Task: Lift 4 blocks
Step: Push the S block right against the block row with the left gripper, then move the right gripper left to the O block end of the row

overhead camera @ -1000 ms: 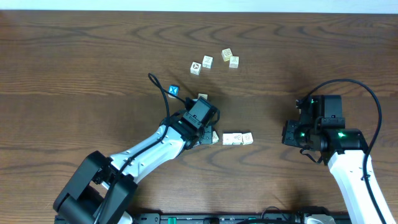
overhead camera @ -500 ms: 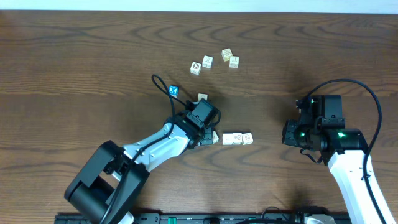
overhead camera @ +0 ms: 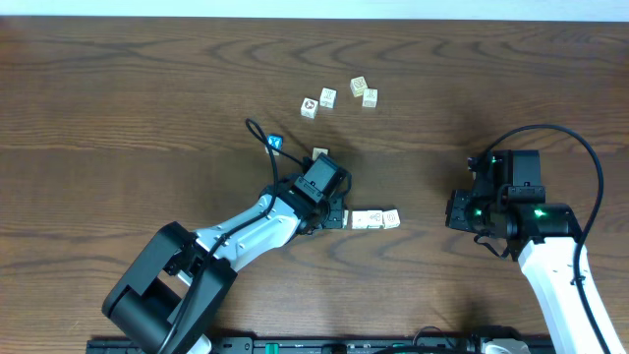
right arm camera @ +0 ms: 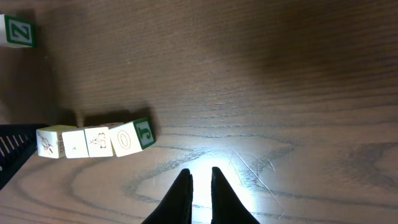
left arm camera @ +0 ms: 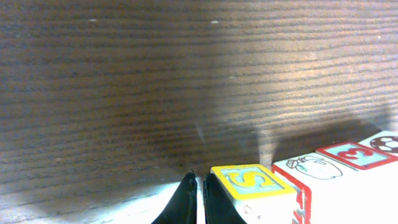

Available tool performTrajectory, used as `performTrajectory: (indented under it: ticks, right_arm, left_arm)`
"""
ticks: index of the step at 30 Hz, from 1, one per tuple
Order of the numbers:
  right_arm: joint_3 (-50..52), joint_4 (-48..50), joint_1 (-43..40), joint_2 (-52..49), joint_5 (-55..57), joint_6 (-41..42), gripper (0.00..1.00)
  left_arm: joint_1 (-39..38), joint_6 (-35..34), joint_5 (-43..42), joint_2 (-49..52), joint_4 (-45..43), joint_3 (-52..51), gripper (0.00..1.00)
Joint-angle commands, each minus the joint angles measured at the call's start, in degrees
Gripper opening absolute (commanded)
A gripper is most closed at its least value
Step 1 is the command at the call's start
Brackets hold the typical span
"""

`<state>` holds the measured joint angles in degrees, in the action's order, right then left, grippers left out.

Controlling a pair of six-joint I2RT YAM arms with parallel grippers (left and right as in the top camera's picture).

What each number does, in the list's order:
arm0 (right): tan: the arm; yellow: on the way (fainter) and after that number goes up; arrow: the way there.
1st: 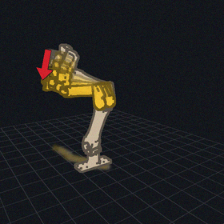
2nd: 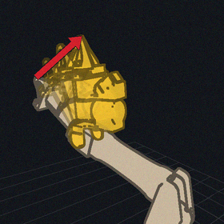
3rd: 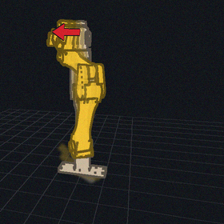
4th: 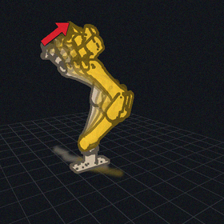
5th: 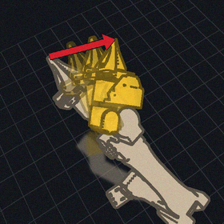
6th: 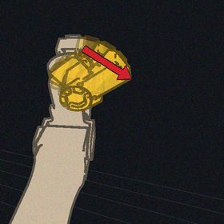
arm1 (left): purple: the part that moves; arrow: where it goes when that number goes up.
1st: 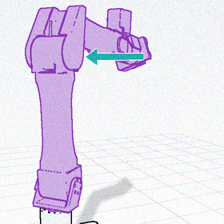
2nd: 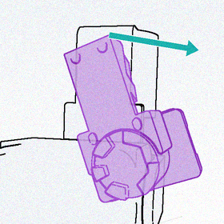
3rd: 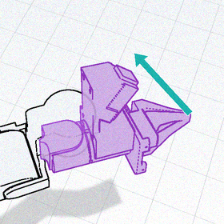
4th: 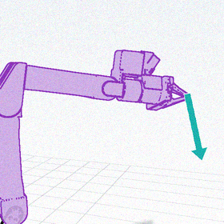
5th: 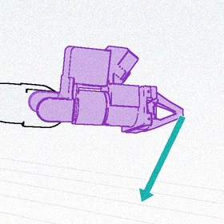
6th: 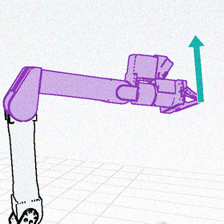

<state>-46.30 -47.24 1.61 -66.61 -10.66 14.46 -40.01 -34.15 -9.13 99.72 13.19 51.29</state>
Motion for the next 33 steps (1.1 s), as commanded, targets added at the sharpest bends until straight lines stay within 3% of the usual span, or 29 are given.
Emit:
performTrajectory:
  ticks: [1,15,23,33]
  right_arm:
    - [0.42,0.15,-0.44,0.24,0.33,0.04,0.09]
    - [4.74,3.08,-0.44,-2.67,-0.81,0.31,0.05]
    - [4.87,8.31,-0.37,-8.72,-10.86,-2.95,0.02]
    - [4.87,13.05,3.34,-18.16,-10.86,-2.93,0.01]
  left_arm:
    - [-0.44,1.31,-0.98,0.44,-0.02,-0.50,0.07]
    - [-0.74,-0.24,-2.23,0.44,-0.02,-0.50,0.07]
    - [-0.74,-0.26,-2.23,0.44,-0.09,-0.50,0.07]
    - [-0.74,-0.87,-2.21,0.44,-0.20,-0.50,0.07]
